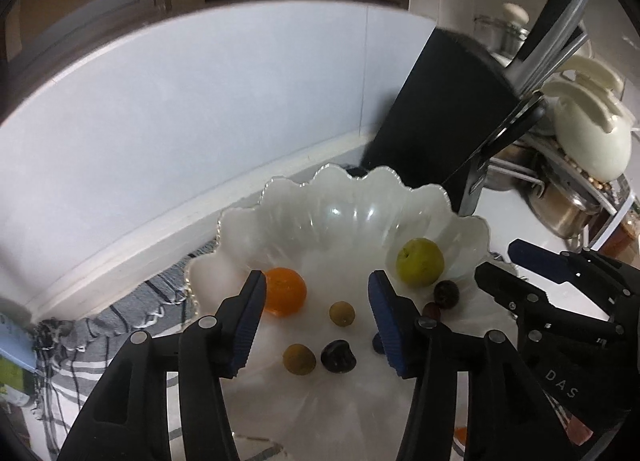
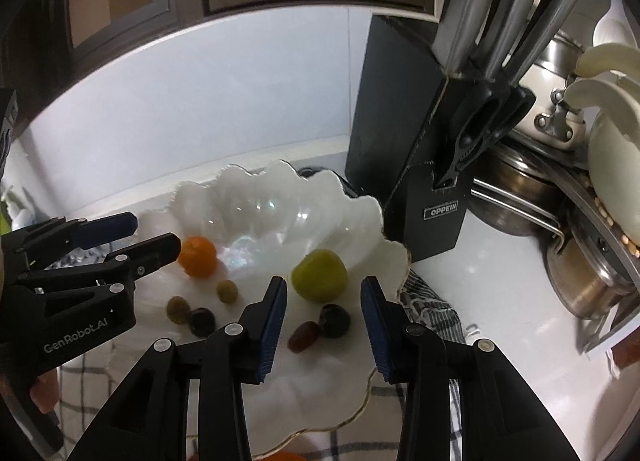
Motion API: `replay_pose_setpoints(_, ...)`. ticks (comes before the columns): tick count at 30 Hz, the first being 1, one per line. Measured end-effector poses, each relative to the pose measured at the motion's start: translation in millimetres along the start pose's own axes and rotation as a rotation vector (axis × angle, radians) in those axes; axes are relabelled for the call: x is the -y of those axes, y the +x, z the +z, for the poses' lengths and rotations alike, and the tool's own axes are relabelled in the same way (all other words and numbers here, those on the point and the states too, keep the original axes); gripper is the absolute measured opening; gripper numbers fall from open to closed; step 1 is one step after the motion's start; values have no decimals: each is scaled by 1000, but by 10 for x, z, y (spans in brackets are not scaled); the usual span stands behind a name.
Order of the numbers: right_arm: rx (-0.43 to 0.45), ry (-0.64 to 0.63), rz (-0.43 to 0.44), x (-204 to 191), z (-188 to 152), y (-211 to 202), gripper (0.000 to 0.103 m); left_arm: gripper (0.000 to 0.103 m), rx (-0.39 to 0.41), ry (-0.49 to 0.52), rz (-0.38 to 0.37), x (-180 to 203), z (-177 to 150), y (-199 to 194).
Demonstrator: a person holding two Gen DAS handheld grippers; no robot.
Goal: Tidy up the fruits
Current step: 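Lift both open grippers away from the bowl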
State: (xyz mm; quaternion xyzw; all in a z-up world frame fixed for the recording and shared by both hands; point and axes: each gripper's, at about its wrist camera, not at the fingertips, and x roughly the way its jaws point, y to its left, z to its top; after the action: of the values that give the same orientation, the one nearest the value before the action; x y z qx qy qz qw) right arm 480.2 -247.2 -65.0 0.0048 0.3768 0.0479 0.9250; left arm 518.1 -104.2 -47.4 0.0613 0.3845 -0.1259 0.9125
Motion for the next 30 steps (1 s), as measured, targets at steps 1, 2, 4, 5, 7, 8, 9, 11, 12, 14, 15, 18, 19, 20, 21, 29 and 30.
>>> replay_pose_setpoints(1, 10, -1, 4, -12, 2, -49, 40, 53, 11, 2, 5, 0, 0, -72)
replay_pose_setpoints(2, 19, -2, 6, -25, 2, -95, 40, 53, 19, 3, 7, -2, -1, -121)
replay_pose_setpoints(4, 37, -3, 14, -48, 4, -187, 40, 54, 43, 6, 17, -4, -9, -247)
replay_pose_setpoints(5, 46, -4, 17, -62, 2, -236, 40, 54, 52, 8, 20, -6, -15, -298)
replay_pose_setpoints(7, 59, -10, 21, -95, -3, -323, 40, 55, 72, 9, 23, -11, -30, -411)
replay_pose_setpoints(8, 66, -13, 23, -110, -9, -362, 40, 55, 80, 11, 23, -12, -38, -463)
replay_pose_setpoints(9, 77, -16, 23, -128, -17, -423, 40, 55, 88, 12, 23, -16, -52, -524)
replay_pose_setpoints(11, 91, -21, 24, -145, -27, -502, 40, 55, 103, 9, 22, -22, -82, -632)
replay_pose_setpoints(12, 102, -20, 24, -156, -37, -562, 40, 55, 112, 9, 23, -26, -102, -696)
replay_pose_setpoints(14, 117, -19, 31, -166, -58, -654, 40, 55, 128, 8, 28, -18, -143, -785)
replay_pose_setpoints(15, 123, -19, 33, -171, -72, -695, 40, 55, 137, 7, 29, -19, -166, -837)
replay_pose_setpoints(18, 148, -20, 37, -187, -121, -835, 40, 55, 152, 3, 24, 0, -231, -980)
replay_pose_setpoints(19, 153, -19, 39, -186, -135, -871, 40, 55, 156, 2, 22, 11, -247, -1015)
replay_pose_setpoints(20, 159, -19, 43, -191, -154, -915, 40, 55, 166, 1, 20, 17, -279, -1078)
replay_pose_setpoints(21, 164, -19, 46, -195, -176, -959, 40, 55, 174, 0, 24, 26, -308, -1132)
replay_pose_setpoints(29, 198, -27, 60, -244, -412, -1245, 40, 55, 204, 6, 29, 109, -544, -1454)
replay_pose_setpoints(30, 204, -31, 63, -249, -446, -1280, 40, 55, 205, 8, 29, 123, -574, -1482)
